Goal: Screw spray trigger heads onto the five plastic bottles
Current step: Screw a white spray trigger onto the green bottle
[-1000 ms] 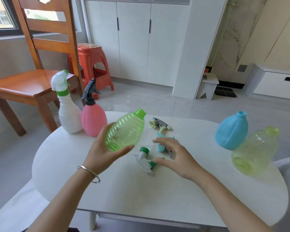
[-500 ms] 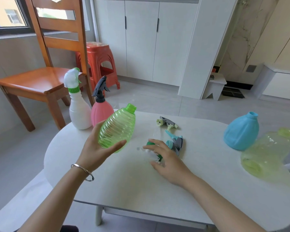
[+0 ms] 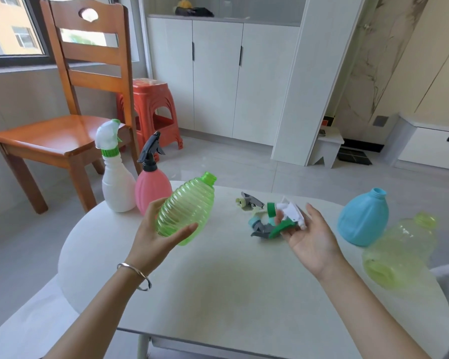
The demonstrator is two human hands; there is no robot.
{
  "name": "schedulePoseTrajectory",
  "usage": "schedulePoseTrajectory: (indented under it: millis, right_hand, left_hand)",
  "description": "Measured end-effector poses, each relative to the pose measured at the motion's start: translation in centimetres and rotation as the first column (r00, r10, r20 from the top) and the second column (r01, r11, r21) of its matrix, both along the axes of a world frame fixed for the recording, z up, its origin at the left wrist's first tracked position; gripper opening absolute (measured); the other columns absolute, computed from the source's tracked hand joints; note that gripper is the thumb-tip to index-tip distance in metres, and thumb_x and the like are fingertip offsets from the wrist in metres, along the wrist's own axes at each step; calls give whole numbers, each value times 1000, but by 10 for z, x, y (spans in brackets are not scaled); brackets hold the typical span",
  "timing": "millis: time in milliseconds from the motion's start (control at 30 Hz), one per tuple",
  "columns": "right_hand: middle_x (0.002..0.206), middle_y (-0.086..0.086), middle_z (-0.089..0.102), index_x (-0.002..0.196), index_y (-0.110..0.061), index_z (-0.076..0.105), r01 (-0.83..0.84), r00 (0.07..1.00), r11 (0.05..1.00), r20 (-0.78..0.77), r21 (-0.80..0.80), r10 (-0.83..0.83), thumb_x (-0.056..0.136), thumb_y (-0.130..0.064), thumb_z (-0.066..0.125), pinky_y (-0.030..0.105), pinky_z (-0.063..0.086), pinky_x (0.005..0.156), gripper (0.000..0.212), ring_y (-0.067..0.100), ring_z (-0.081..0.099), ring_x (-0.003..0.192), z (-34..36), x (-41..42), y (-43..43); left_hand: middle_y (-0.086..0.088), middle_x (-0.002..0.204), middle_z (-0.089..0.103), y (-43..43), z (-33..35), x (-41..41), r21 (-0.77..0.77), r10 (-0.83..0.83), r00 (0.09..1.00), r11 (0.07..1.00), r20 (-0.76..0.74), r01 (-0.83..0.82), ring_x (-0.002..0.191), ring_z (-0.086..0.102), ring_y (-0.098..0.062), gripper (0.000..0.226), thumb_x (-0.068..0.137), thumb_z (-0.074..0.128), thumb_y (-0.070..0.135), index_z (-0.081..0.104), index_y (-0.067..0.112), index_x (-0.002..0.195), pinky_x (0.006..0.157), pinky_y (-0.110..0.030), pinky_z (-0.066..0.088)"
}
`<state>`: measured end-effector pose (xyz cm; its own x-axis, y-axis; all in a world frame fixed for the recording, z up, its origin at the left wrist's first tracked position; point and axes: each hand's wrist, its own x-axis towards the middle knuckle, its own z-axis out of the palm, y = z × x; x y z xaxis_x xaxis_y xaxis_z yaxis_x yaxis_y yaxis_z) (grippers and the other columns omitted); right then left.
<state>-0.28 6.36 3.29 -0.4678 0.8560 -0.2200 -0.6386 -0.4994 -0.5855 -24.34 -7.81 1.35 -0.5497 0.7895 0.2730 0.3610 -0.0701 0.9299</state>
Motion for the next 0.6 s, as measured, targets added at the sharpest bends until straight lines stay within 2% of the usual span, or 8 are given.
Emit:
schedulePoseTrajectory:
  millis: [33, 100, 167, 300, 367, 433, 500, 600]
  right_hand:
    - [98, 15, 61, 104, 0, 56, -5, 999, 1000, 36, -31, 6, 77, -20, 65, 25, 58, 71, 35, 19, 60, 78, -4, 1, 0]
    - [95, 14, 60, 90, 1, 59, -2, 981, 1000, 196, -20, 6, 85, -14, 61, 20, 57, 67, 16, 15, 57, 74, -11, -1, -3]
    - [94, 13, 60, 84, 1, 61, 30, 961, 999, 275, 39, -39, 90, -11, 56, 19, 57, 63, 14, 15, 56, 74, -14, -2, -3]
    - [102, 5, 63, 99, -10, 63, 140, 961, 979, 218, 146, -169, 93, -20, 52, 18, 56, 63, 16, 12, 57, 80, -7, 8, 6]
    - [103, -4, 62, 99, -20, 63, 171, 956, 965, 203, 200, -212, 94, -26, 50, 17, 52, 70, 16, 10, 57, 85, -1, 13, 9]
    - [105, -9, 62, 98, -26, 63, 178, 960, 957, 175, 229, -220, 94, -28, 47, 20, 46, 79, 16, 8, 56, 91, 4, 16, 10]
    - [105, -10, 63, 96, -29, 64, 162, 965, 954, 160, 252, -206, 94, -29, 47, 22, 42, 84, 18, 8, 56, 93, 7, 18, 10]
    - [105, -12, 63, 98, -28, 64, 141, 966, 954, 175, 265, -191, 93, -30, 47, 22, 42, 84, 18, 7, 56, 95, 7, 17, 9]
  left_hand:
    - [10, 104, 62, 1, 0, 1, -1, -3, 1000, 1000, 22, 3, 83, 60, 14, 82, 46, 73, 56, 49, 22, 118, 65, -3, 45]
    - [9, 102, 63, 3, -1, 3, -9, -6, 999, 1000, 48, 7, 80, 61, 14, 83, 45, 72, 55, 50, 21, 118, 63, -3, 46]
    - [11, 103, 63, 3, -2, 4, -33, -7, 999, 999, 46, 9, 81, 60, 16, 84, 44, 73, 56, 50, 23, 118, 63, -3, 46]
    - [16, 103, 59, 5, -5, 3, -83, 11, 1000, 997, 12, -10, 84, 58, 12, 83, 49, 80, 53, 49, 25, 121, 62, 0, 43]
    - [8, 106, 60, 6, -8, 1, -111, 27, 1000, 993, -3, -27, 88, 54, 9, 74, 62, 84, 37, 49, 21, 124, 62, -2, 43]
    - [2, 111, 61, 6, -11, -1, -138, 19, 1000, 990, -4, -19, 91, 55, 6, 70, 64, 83, 30, 49, 21, 126, 62, -5, 43]
    - [4, 111, 63, 6, -13, -2, -145, -1, 1000, 989, 16, 3, 92, 58, 2, 76, 58, 85, 42, 51, 24, 124, 64, -7, 43]
    - [12, 108, 62, 5, -12, -2, -144, -15, 1000, 989, 27, 18, 94, 61, 0, 89, 42, 74, 60, 51, 28, 122, 67, -8, 43]
